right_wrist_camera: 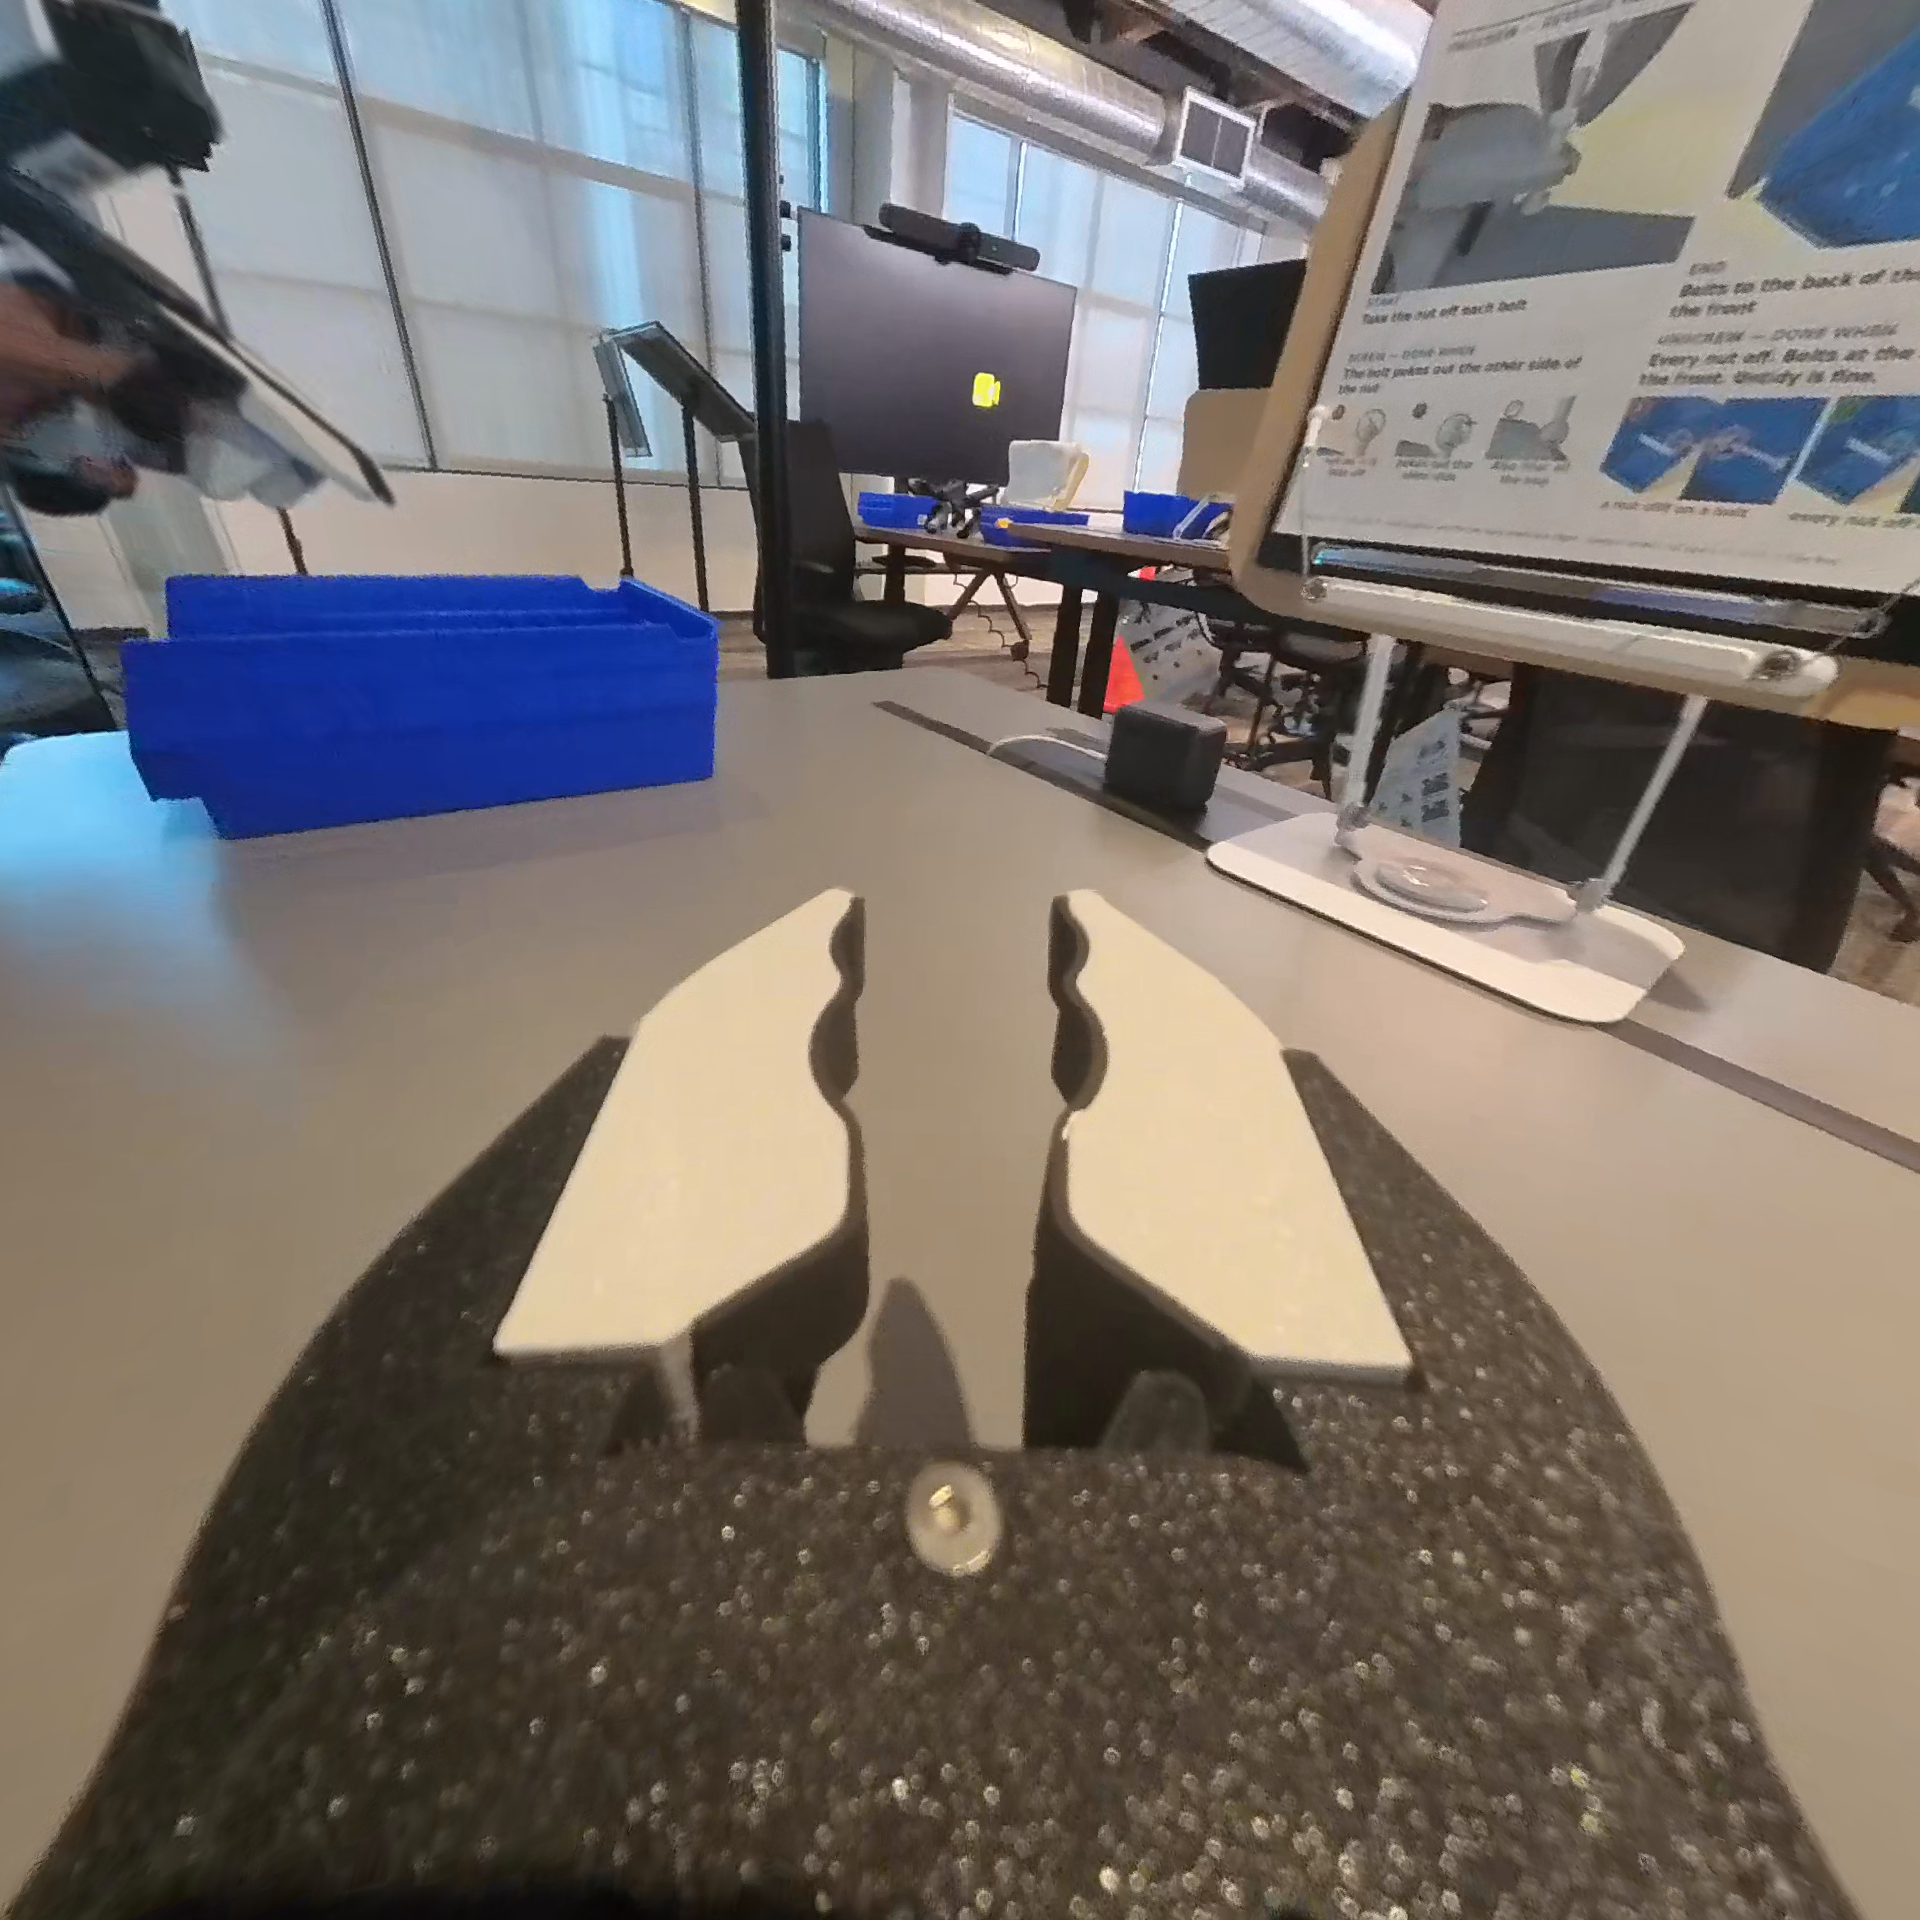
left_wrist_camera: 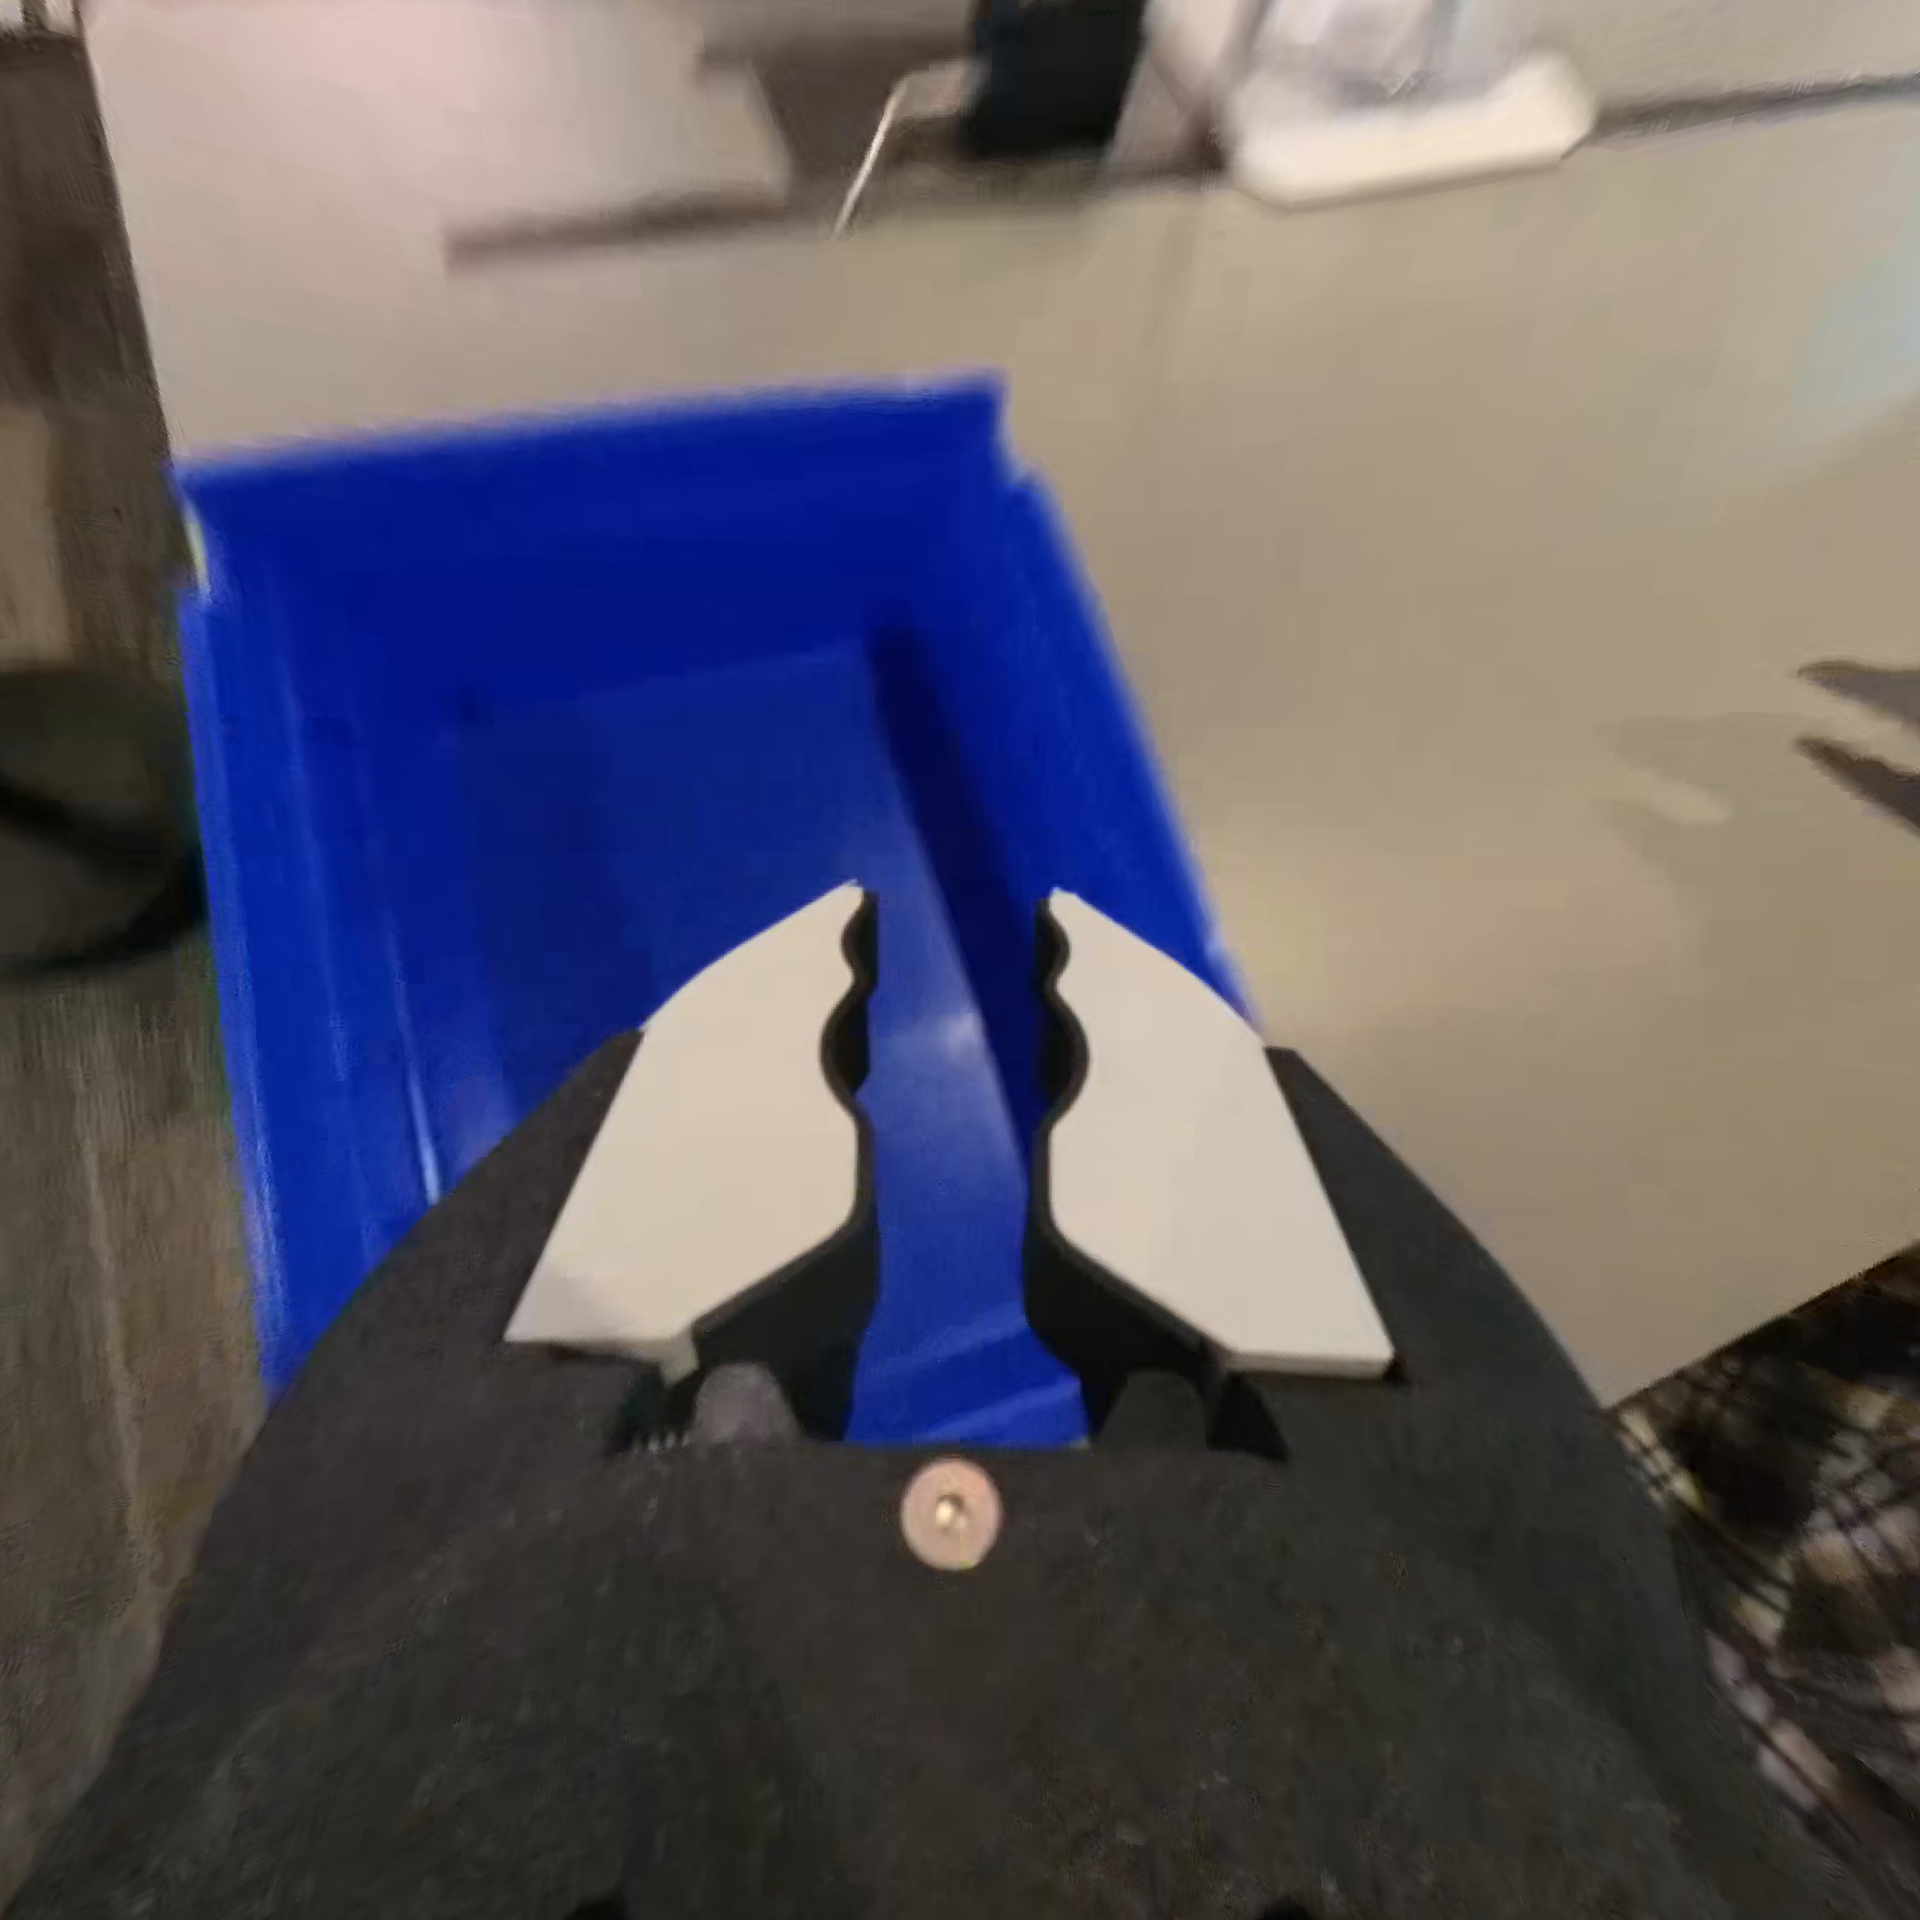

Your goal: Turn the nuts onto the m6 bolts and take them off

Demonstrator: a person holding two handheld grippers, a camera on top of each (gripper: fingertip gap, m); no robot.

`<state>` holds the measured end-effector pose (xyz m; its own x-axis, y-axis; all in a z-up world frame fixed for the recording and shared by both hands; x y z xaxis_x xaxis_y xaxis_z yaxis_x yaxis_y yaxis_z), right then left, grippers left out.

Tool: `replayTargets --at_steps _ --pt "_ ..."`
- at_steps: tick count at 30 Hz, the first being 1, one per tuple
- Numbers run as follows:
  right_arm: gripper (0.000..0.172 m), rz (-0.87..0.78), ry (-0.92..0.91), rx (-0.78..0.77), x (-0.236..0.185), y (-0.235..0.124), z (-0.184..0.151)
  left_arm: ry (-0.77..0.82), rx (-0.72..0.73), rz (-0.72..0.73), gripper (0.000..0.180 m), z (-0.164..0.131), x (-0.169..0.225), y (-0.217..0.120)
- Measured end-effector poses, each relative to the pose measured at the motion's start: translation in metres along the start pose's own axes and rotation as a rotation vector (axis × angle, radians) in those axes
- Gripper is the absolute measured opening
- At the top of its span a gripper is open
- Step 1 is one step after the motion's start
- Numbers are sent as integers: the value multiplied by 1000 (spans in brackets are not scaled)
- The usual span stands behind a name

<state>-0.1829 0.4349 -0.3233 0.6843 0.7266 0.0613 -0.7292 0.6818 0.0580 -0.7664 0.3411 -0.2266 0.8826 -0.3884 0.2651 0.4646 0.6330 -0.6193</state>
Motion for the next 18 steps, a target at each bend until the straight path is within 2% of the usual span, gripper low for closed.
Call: replayTargets --at_steps 3,6,13,17,18 --pt "33 28 -26 -15 -6 3 0 -132 -218 83 19 -38 -25 24" --pt "33 57 -53 -27 -12 5 -1 -214 -380 122 14 -61 -37 51" --pt "34 101 -37 -35 -14 3 0 -370 -467 156 16 -64 -56 74" --pt "34 102 -37 -26 -11 -1 1 -408 -542 192 17 -67 -63 83" --pt "34 101 -35 -33 -10 -2 0 -402 -550 207 12 -66 -65 84"
Point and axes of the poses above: each gripper's, where its closed fingertips meet, y out along the fingers, z out of its top, x = y × z across the jaws, the point moved 10 cm from there along -y, back along the fingers, and after that the axes turned 12 degrees about -z, right-handed, at the moved point
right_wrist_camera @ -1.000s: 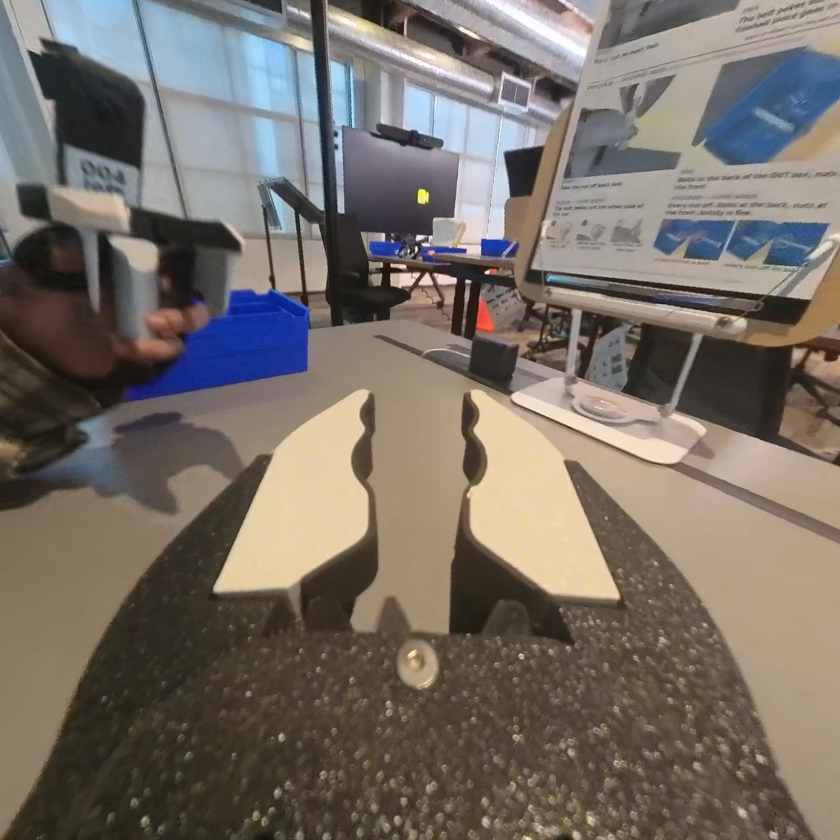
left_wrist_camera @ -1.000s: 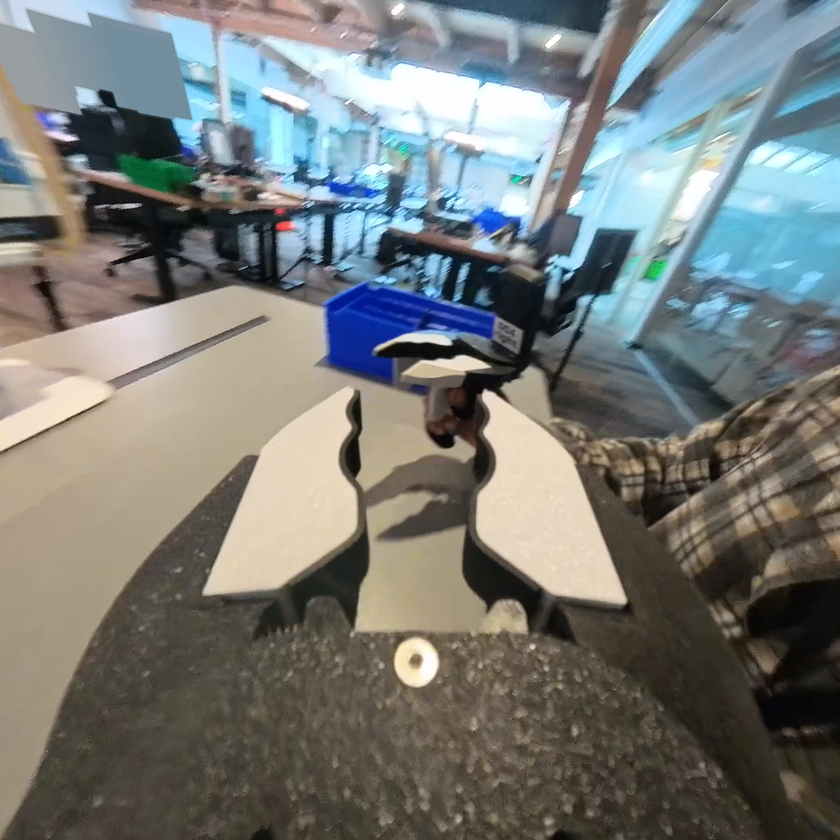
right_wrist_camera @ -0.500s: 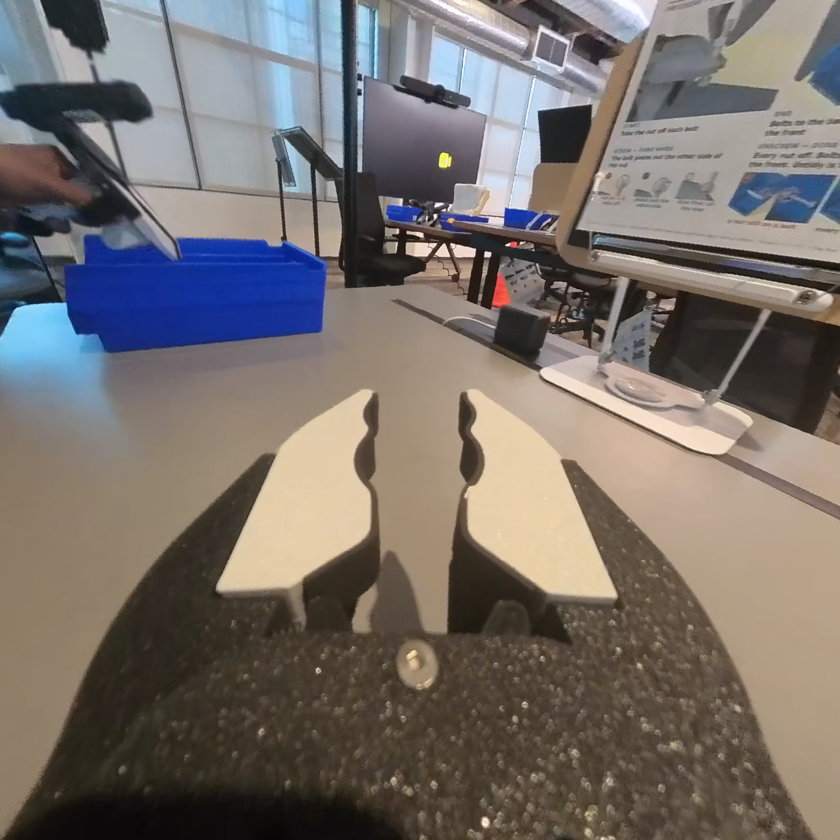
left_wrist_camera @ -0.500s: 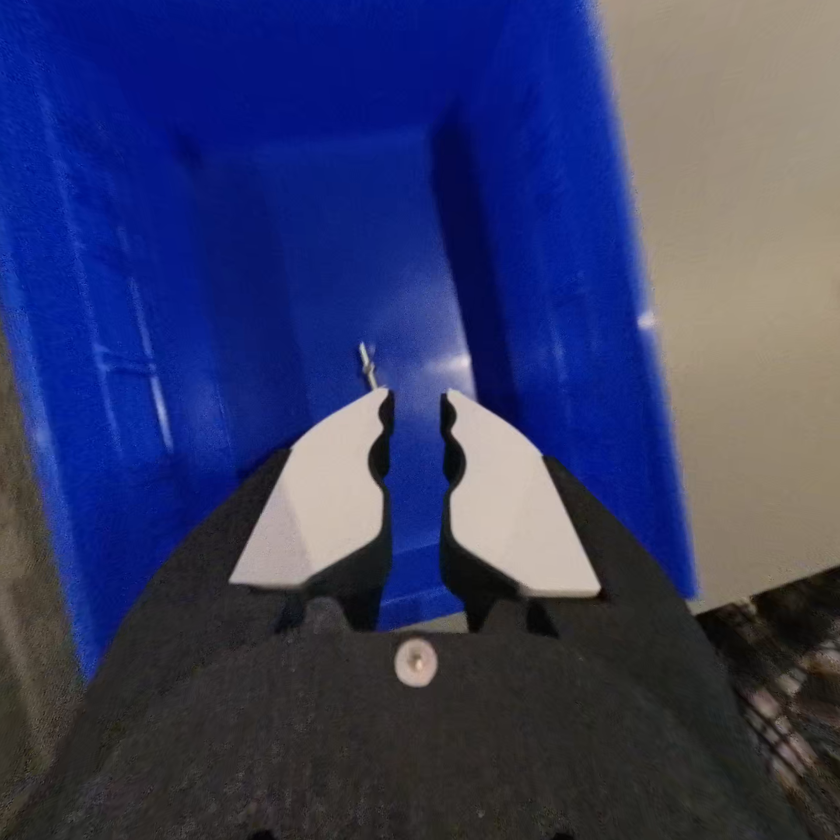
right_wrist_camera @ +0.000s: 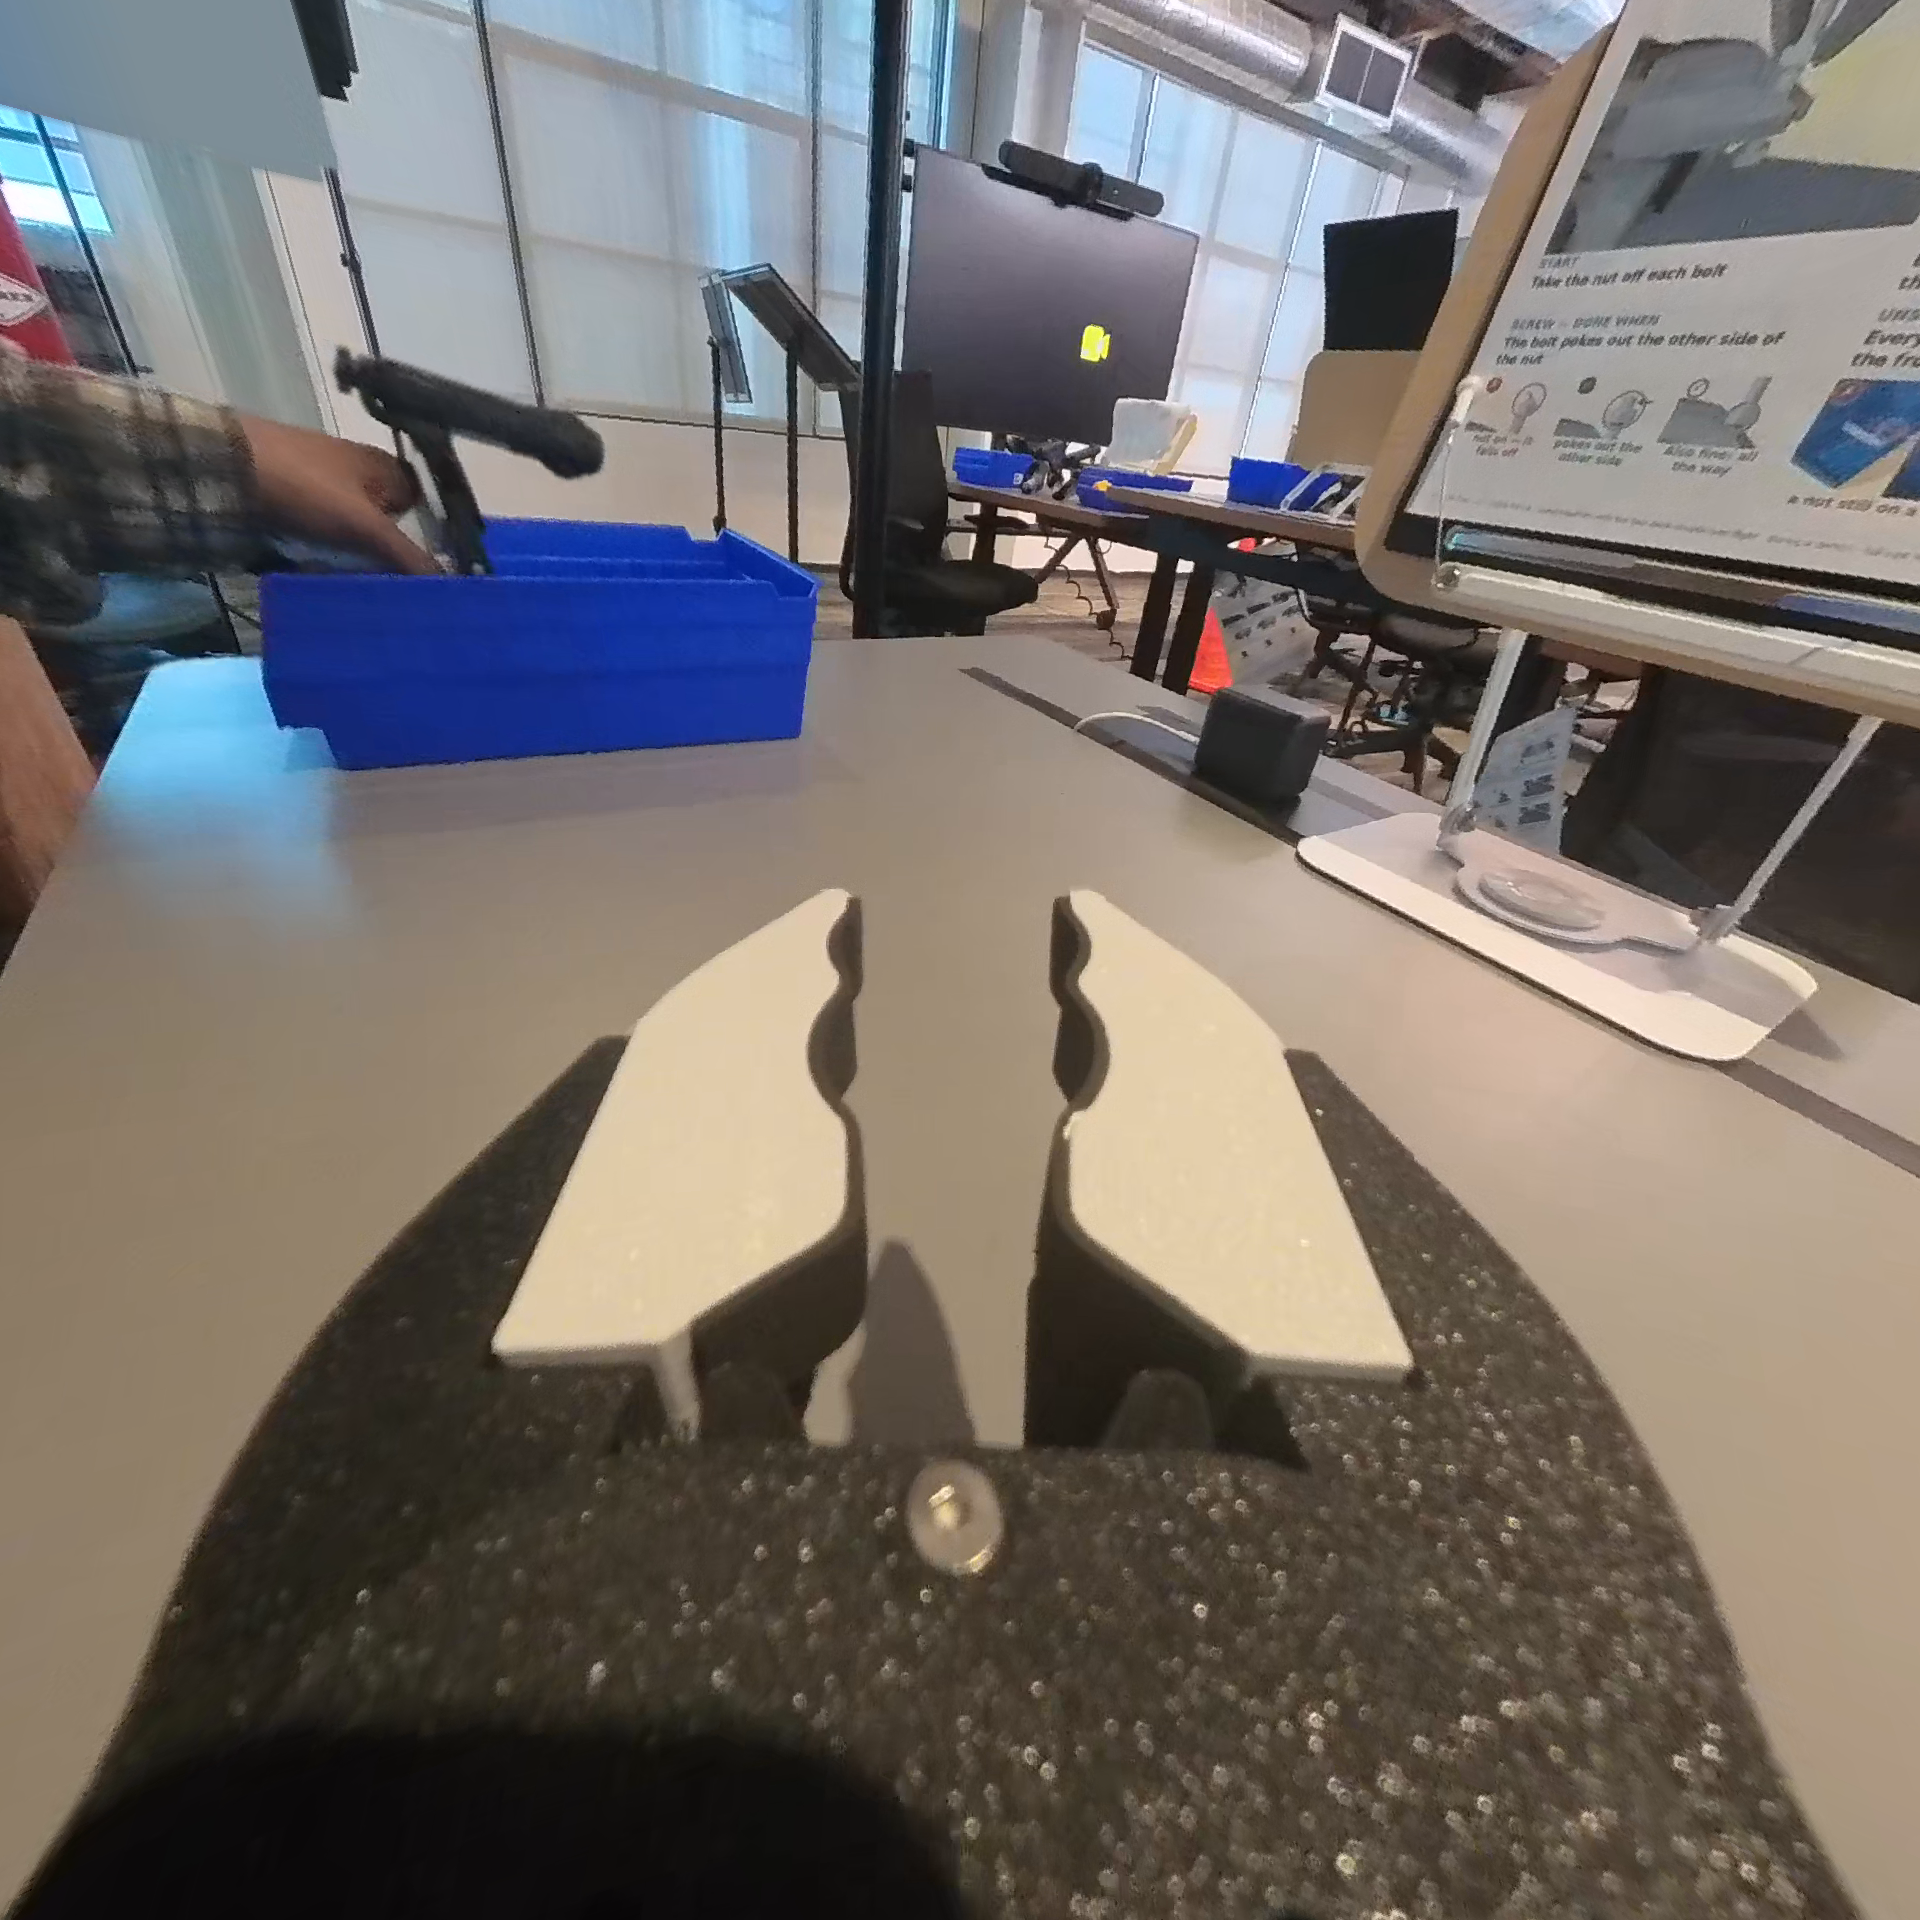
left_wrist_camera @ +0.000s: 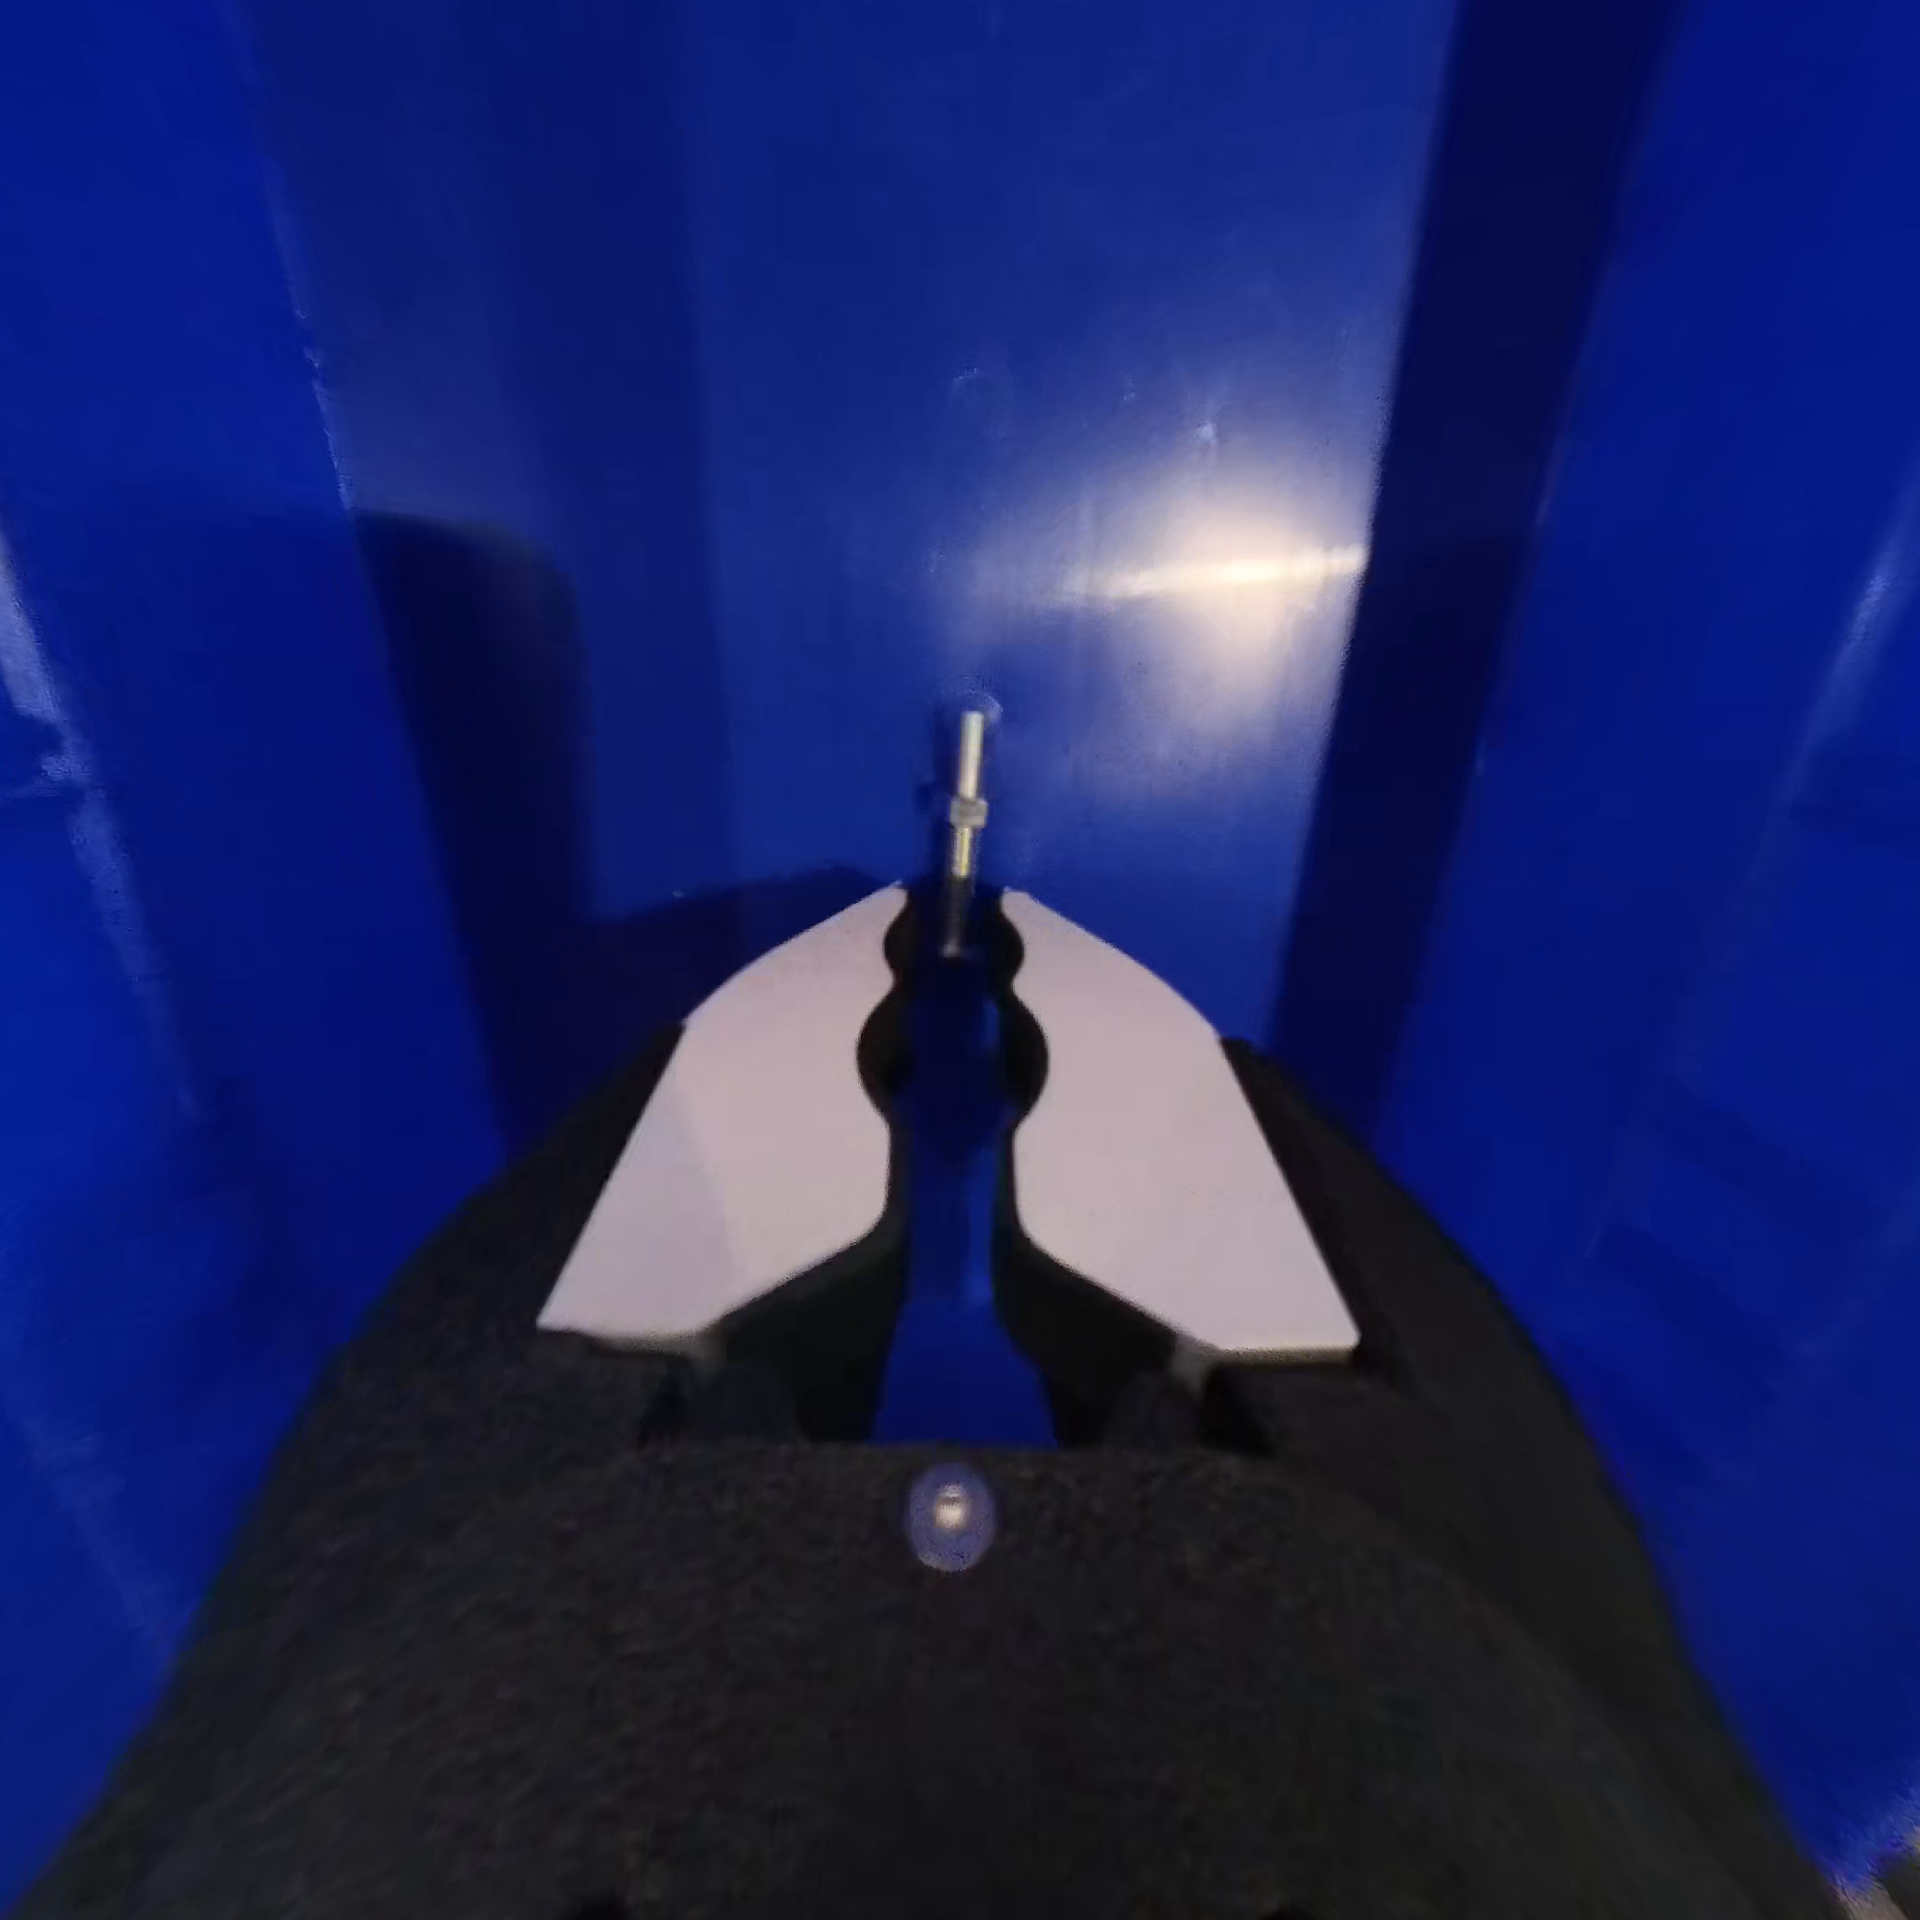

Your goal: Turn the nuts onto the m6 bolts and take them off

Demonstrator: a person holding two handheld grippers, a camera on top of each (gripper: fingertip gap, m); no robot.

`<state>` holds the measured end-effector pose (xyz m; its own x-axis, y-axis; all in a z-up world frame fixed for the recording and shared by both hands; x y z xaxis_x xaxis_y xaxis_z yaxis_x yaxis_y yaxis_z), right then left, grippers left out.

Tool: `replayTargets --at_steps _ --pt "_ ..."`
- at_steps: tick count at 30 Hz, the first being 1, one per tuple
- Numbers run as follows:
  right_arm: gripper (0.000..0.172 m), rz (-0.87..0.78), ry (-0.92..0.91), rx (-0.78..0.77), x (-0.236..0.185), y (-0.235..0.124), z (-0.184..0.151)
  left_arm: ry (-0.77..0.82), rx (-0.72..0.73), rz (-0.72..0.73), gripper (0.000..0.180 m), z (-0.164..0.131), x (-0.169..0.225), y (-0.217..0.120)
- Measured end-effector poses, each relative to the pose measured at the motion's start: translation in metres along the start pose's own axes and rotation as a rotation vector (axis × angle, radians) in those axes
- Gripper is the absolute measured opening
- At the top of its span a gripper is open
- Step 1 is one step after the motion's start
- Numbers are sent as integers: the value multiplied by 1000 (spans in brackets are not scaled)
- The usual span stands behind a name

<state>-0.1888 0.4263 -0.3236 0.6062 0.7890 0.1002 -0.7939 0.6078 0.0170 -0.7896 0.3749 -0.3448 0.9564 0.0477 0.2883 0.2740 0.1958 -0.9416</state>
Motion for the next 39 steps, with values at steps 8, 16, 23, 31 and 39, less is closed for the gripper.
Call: replayTargets --at_steps 8,16,23,31,39 --pt "33 17 28 -9 1 -1 -1 79 -7 62 5 3 2 0" --pt "39 48 137 55 -5 -4 22 409 655 -412 5 15 111 -116" --pt "85 253 278 243 -22 22 130 877 844 -1031 5 2 327 -72" --pt "91 344 195 49 -23 35 149 945 741 -1394 5 -11 402 -22" --pt "89 362 223 55 -15 38 151 936 784 -1446 4 -10 395 -22"
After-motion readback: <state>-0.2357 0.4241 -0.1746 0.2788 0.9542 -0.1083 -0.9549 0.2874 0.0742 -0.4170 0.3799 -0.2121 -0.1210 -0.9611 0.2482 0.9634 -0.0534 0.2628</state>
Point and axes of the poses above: each gripper's, where its closed fingertips meet, y out along the fingers, z out of its top, x = y × z across the jaws, the point moved 10 cm from there along -y, back along the fingers, and after that the axes turned 12 degrees about -z, right-handed, at the moved point
